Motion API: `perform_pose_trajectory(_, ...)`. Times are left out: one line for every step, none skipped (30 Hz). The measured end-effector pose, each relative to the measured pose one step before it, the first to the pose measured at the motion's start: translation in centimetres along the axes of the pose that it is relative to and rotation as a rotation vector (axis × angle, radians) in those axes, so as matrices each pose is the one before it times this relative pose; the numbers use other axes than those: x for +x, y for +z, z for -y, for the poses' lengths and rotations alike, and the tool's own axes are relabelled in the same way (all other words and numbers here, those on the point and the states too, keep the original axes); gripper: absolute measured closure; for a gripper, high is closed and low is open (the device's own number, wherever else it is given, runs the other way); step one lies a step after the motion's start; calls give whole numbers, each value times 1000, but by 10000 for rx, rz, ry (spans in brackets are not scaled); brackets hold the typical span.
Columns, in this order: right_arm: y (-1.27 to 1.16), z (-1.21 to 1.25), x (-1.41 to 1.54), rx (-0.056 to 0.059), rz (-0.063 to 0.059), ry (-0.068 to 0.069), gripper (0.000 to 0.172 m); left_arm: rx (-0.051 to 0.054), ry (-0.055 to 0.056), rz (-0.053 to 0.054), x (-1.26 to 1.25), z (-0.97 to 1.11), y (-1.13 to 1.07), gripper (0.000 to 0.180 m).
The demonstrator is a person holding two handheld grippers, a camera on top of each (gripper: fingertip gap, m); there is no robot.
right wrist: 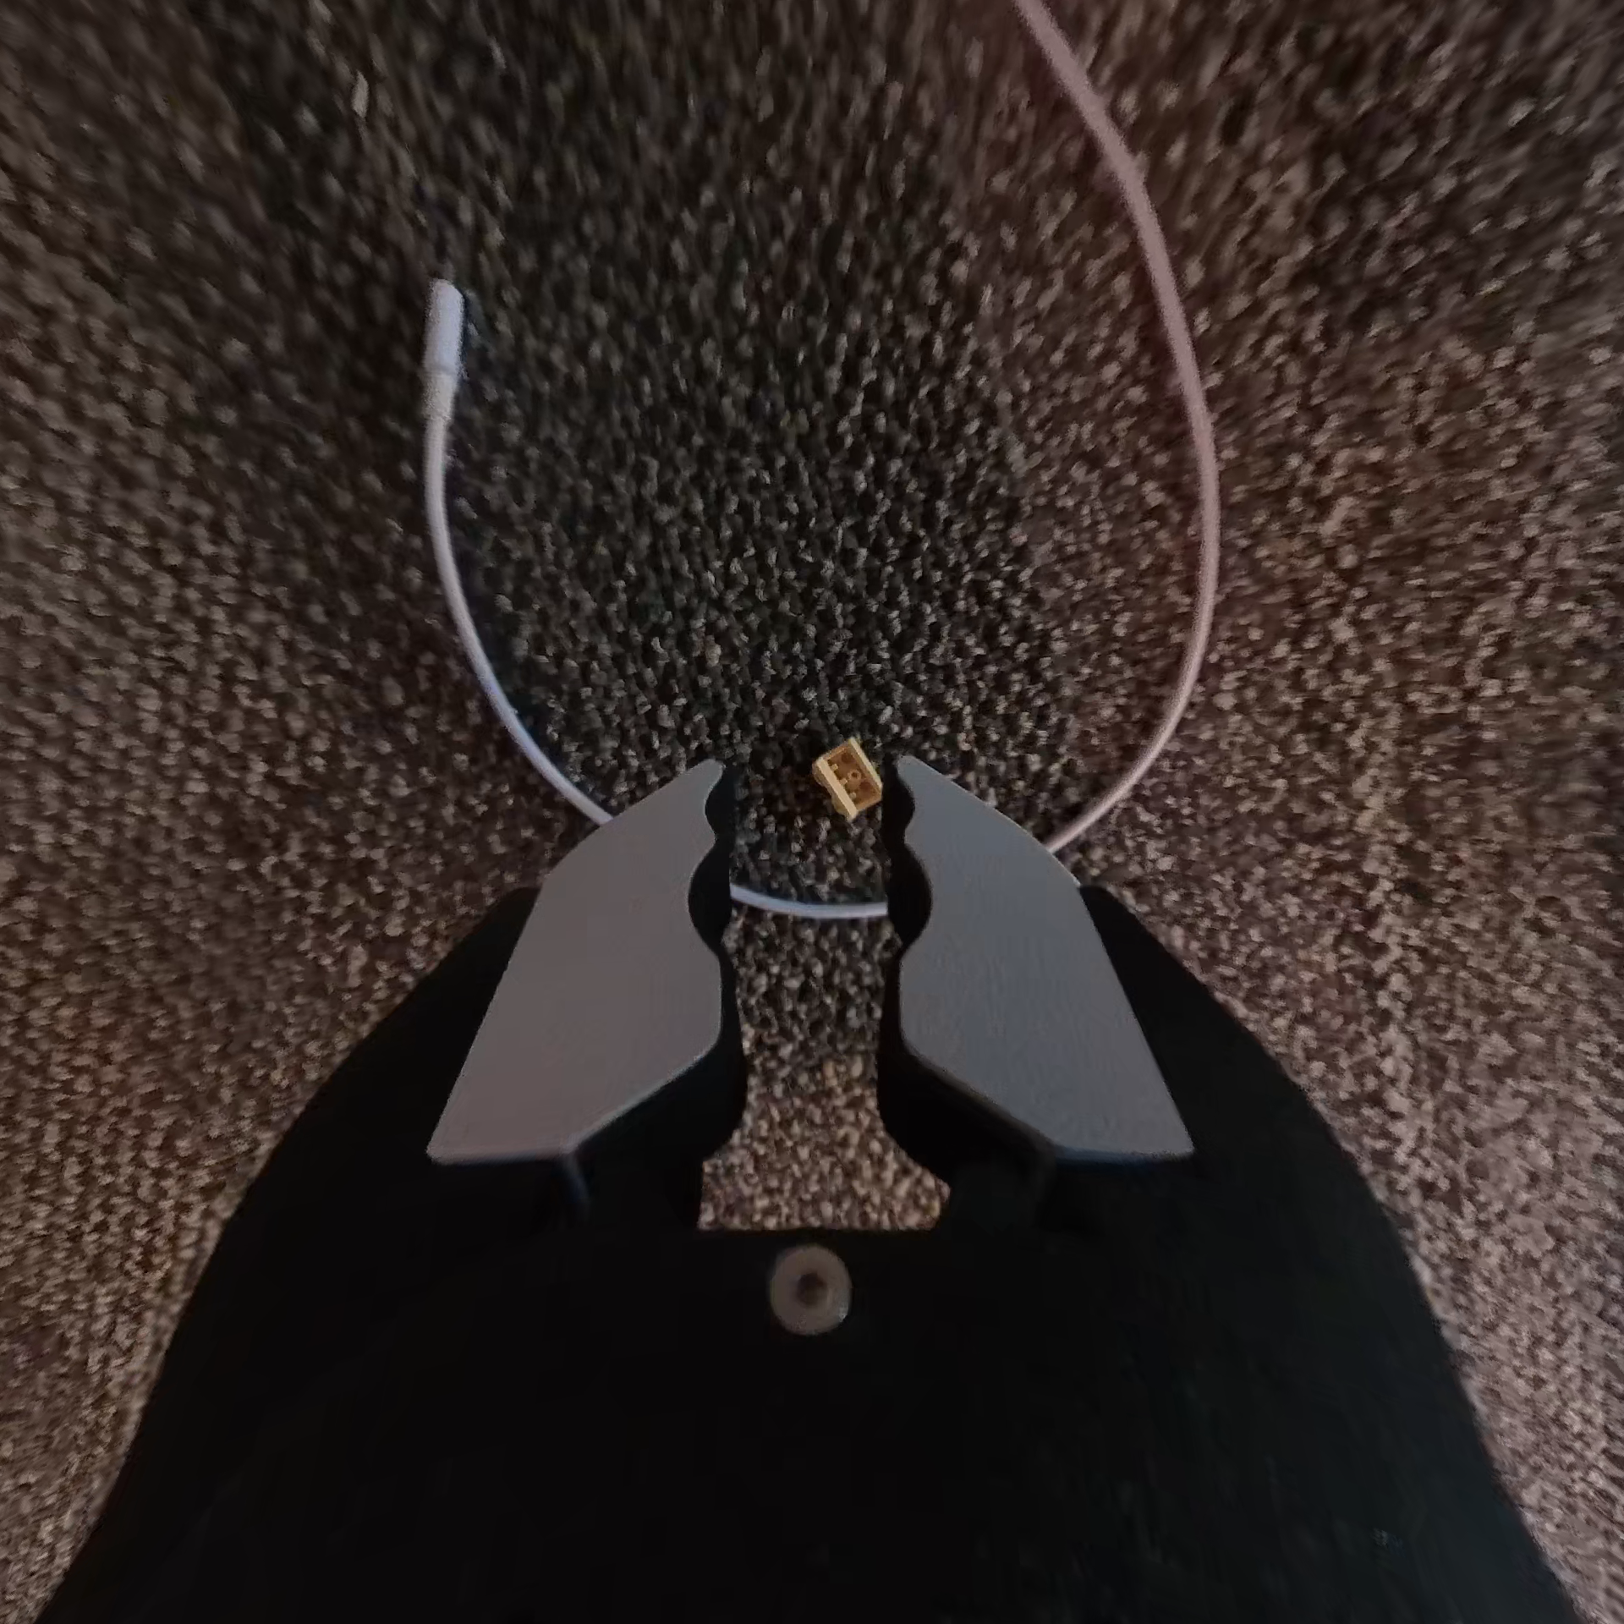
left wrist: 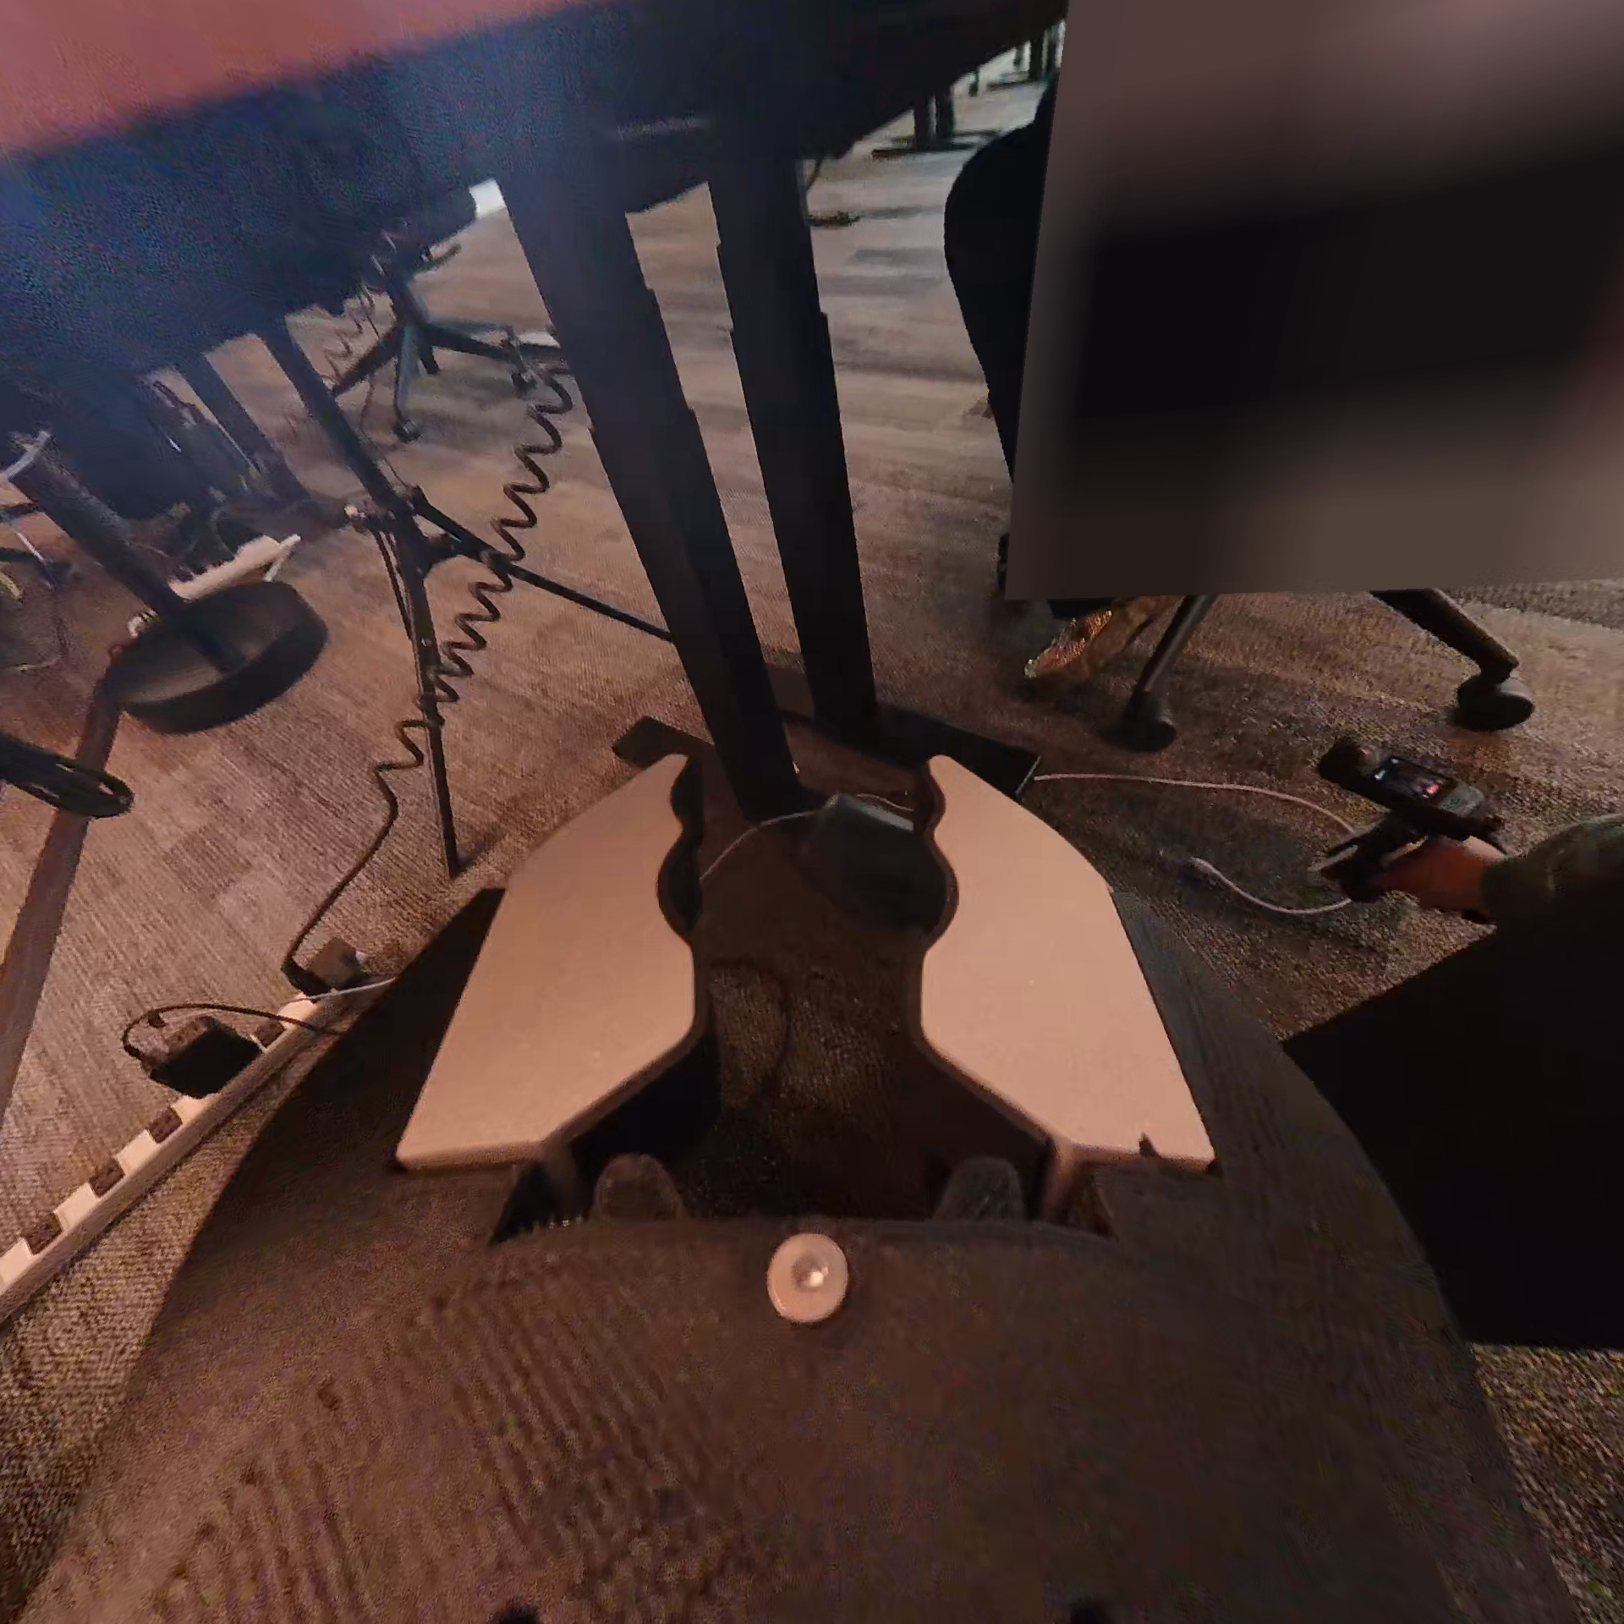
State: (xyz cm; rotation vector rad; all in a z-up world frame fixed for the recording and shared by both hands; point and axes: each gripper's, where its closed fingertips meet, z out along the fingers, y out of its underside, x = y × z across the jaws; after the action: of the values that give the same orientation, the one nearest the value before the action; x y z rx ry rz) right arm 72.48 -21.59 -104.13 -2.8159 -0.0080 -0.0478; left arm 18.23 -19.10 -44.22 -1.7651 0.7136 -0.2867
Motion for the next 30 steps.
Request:
perform_pose_trajectory(694, -280, -7, -195, 7, 0, 140, -120, -1, -98, -17, -425, 456, 134)
perform_pose_trajectory(557, -251, 76, -180, -48, 6, 141, -106, 32, -110, 51, -367, 461, 134)
perform_pose_trajectory(264, -54, 42, -19, 16, 79, 146, -80, 38, -104, 83, -264, 427, 134)
perform_pose_trajectory(24, 27, 15, 123, 116, 179, 147, -26, 12, -87, 88, -106, 340, 134)
perform_pose_trajectory(-100, -105, 126, 71, 38, 157, 148, 46, -30, -60, 70, 53, 222, 133)
perform_pose_trajectory(-263, -135, 182, -35, -64, -28, 160, 72, -38, -44, 54, 123, 111, 134)
perform_pose_trajectory(-440, 127, -140, 53, 63, -185, 162, 69, -13, -25, 35, 157, 1, 133)
perform_pose_trajectory(-781, 735, -571, 351, 190, -204, 162, 86, 24, 5, -18, 258, -102, 134)
perform_pose_trajectory(-1159, 1389, -877, 609, 235, -217, 162, 137, 27, 28, -89, 423, -226, 134)
perform_pose_trajectory(-1327, 1727, -1041, 639, 212, -229, 162, 185, -10, 44, -157, 534, -311, 134)
perform_pose_trajectory(-1361, 1821, -1036, 532, 171, -244, 163, 184, -67, 49, -206, 517, -342, 134)
perform_pose_trajectory(-1492, 2035, -1069, 549, 181, -184, 162, 168, -75, 37, -201, 449, -350, 134)
perform_pose_trajectory(-1664, 2423, -1257, 644, 249, -124, 163, 157, -30, 28, -192, 411, -375, 134)
perform_pose_trajectory(-1802, 2879, -1574, 693, 298, -207, 163, 97, 42, -28, -116, 309, -404, 135)
perform_pose_trajectory(-1915, 3451, -1952, 747, 344, -374, 163, 33, 143, -53, -127, 209, -423, 135)
perform_pose_trajectory(-1932, 4018, -2322, 790, 424, -470, 162, -12, 185, -57, -194, 172, -426, 137)
perform_pose_trajectory(-1836, 4425, -2522, 775, 479, -475, 162, 1, 52, -116, -205, 270, -448, 136)
perform_pose_trajectory(-1628, 4746, -2494, 738, 464, -482, 162, 118, -107, -212, -120, 533, -530, 136)
perform_pose_trajectory(-1366, 5021, -2309, 737, 417, -466, 162, 183, -134, -186, -141, 709, -625, 136)
perform_pose_trajectory(-1041, 5104, -2117, 715, 426, -388, 162, 204, -146, -135, -123, 830, -686, 136)
perform_pose_trajectory(-656, 4947, -1906, 609, 413, -393, 163, 185, -101, -98, -92, 931, -739, 136)
perform_pose_trajectory(-391, 4801, -1649, 533, 345, -447, 162, 248, -76, 20, -184, 1234, -847, 137)
perform_pose_trajectory(-209, 4734, -1433, 513, 318, -456, 162, 383, -189, 33, -125, 1699, -948, 137)
perform_pose_trajectory(-48, 4640, -1259, 466, 287, -491, 162, 416, -316, 24, -40, 1974, -958, 138)
perform_pose_trajectory(75, 4619, -1010, 445, 200, -543, 162, 361, -317, 106, -75, 2108, -939, 140)
perform_pose_trajectory(257, 4482, -759, 411, 170, -478, 162, 365, -182, 28, 19, 2236, -945, 141)
perform_pose_trajectory(471, 4175, -574, 302, 149, -354, 162, 307, -32, -92, 98, 2253, -857, 141)
perform_pose_trajectory(615, 3802, -364, 233, 56, -251, 162, 140, 101, 25, -161, 2042, -736, 141)
perform_pose_trajectory(747, 3382, -419, 200, 80, -170, 162, -23, 185, 41, -322, 1743, -598, 141)
perform_pose_trajectory(912, 2834, -539, 107, 114, -129, 162, 3, 238, -17, -376, 1589, -551, 141)
